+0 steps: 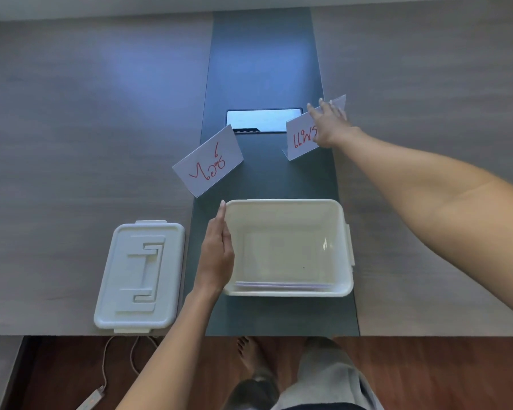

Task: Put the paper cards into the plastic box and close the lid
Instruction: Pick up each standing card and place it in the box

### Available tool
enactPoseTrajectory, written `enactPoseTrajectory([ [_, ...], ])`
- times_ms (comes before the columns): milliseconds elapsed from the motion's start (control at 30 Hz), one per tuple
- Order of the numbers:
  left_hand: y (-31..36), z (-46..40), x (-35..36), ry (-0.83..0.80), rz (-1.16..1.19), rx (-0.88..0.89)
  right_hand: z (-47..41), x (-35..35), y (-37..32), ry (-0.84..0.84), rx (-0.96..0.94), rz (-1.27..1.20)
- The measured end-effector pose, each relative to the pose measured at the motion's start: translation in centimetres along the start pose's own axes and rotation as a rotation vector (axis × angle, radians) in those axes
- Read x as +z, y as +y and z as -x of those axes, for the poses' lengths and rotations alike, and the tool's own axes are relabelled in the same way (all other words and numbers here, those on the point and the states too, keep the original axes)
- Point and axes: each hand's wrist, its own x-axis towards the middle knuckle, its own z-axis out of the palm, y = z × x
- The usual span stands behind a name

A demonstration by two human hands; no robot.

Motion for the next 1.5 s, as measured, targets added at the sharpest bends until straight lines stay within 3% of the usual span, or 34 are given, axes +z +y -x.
enactPoseTrajectory([
  [233,0.1,-0.1,0.1,-0.005,0.019,0.003,-1.7,-1.0,0.2,0.147,-0.094,0.269],
  [367,0.2,-0.1,0.1,-0.005,0.016,0.0,-0.7,-2.0,-0.4,0.142,-0.074,0.326],
  [767,0.5,-0.1,0.2,-0.014,0.036,0.017,6.3,-3.9,-0.2,0.285,-0.094,-0.005],
  [1100,0.2,-0.3,0.2,-0.012,0.053,-0.01,17.3,-6.3,-3.3,0.504,-0.31,-0.153],
  [1500,0.2,-0.4,0.2,-0.027,0.069,-0.015,27.9,-3.1,-5.9,0.526,-0.387,-0.431],
])
